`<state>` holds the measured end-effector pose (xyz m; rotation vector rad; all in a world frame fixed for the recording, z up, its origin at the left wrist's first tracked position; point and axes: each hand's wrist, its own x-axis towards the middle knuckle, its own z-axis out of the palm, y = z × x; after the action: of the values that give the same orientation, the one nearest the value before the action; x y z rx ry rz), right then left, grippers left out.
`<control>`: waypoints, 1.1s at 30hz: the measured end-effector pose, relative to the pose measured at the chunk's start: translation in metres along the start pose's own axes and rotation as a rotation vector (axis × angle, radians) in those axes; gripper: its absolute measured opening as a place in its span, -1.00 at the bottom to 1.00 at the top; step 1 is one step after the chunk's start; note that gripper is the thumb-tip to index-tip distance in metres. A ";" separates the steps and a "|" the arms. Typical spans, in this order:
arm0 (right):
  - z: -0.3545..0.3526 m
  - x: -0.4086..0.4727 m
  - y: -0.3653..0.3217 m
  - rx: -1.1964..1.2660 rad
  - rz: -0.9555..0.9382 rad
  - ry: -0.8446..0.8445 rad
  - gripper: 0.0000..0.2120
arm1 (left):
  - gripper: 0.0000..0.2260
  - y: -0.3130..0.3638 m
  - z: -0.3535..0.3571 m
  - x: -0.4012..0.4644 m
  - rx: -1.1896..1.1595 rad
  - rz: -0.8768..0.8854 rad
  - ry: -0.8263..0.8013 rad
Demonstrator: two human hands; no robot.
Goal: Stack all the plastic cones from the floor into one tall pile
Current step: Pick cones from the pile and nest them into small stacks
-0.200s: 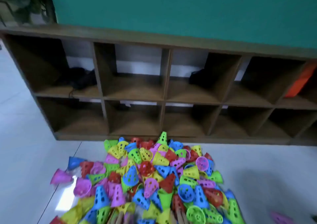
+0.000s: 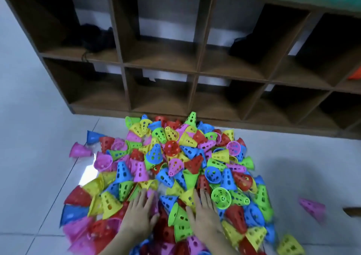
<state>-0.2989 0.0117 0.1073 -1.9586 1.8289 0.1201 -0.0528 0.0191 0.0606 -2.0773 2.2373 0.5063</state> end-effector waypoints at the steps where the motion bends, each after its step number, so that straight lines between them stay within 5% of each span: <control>1: -0.010 0.007 -0.001 -0.040 0.010 0.019 -0.28 | -0.23 0.010 -0.008 0.001 -0.057 0.001 -0.033; 12: 0.007 0.012 0.001 -0.094 -0.043 0.036 -0.32 | -0.36 0.045 -0.020 0.014 -0.031 0.083 -0.041; 16: 0.009 0.015 0.008 -0.103 -0.068 0.056 -0.32 | -0.51 0.047 -0.023 0.013 -0.186 0.217 0.037; 24: 0.007 0.007 0.008 0.014 -0.119 0.153 -0.40 | -0.19 0.054 -0.031 0.016 0.006 0.440 -0.127; 30: -0.004 -0.008 0.022 -0.107 -0.437 0.074 -0.53 | -0.22 0.053 -0.042 0.015 0.068 0.434 -0.166; 33: -0.014 -0.019 0.025 0.003 -0.366 -0.039 -0.39 | -0.31 0.056 -0.056 0.006 -0.073 0.433 -0.055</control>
<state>-0.3286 0.0234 0.1199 -2.2344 1.4157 0.0387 -0.0982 0.0008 0.1234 -1.5743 2.6766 0.6632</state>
